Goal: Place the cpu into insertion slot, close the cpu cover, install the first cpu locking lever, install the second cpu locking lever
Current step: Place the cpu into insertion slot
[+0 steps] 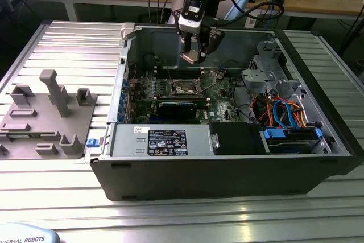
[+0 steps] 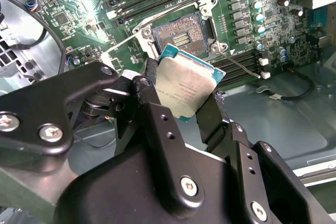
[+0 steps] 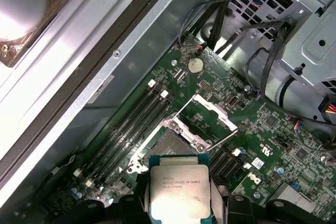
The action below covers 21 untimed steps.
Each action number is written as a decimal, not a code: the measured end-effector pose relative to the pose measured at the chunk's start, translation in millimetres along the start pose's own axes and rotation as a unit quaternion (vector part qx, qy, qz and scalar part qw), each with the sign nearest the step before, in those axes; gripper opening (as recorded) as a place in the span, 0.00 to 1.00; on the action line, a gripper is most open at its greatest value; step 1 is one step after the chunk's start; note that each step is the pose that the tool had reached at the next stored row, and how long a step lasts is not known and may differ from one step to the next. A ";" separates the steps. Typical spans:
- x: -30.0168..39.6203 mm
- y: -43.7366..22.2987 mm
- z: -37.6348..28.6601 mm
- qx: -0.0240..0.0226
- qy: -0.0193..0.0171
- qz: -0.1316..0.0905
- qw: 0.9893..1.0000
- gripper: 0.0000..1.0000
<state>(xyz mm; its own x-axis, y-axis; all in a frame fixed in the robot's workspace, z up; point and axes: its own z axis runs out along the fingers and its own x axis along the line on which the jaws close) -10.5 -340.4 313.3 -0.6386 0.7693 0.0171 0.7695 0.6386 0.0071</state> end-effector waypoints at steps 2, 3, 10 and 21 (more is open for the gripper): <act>0.0 0.0 0.0 0.000 0.000 0.005 1.000 0.55; 0.0 0.0 0.0 0.000 0.000 0.006 1.000 0.55; 0.0 0.0 0.2 0.000 0.000 0.018 1.000 0.55; 0.0 0.0 0.8 -0.001 0.000 0.065 0.998 0.55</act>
<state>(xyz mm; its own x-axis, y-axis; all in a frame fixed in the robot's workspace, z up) -10.5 -340.4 312.5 -0.5326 0.8462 0.0171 0.8464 0.5325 0.0071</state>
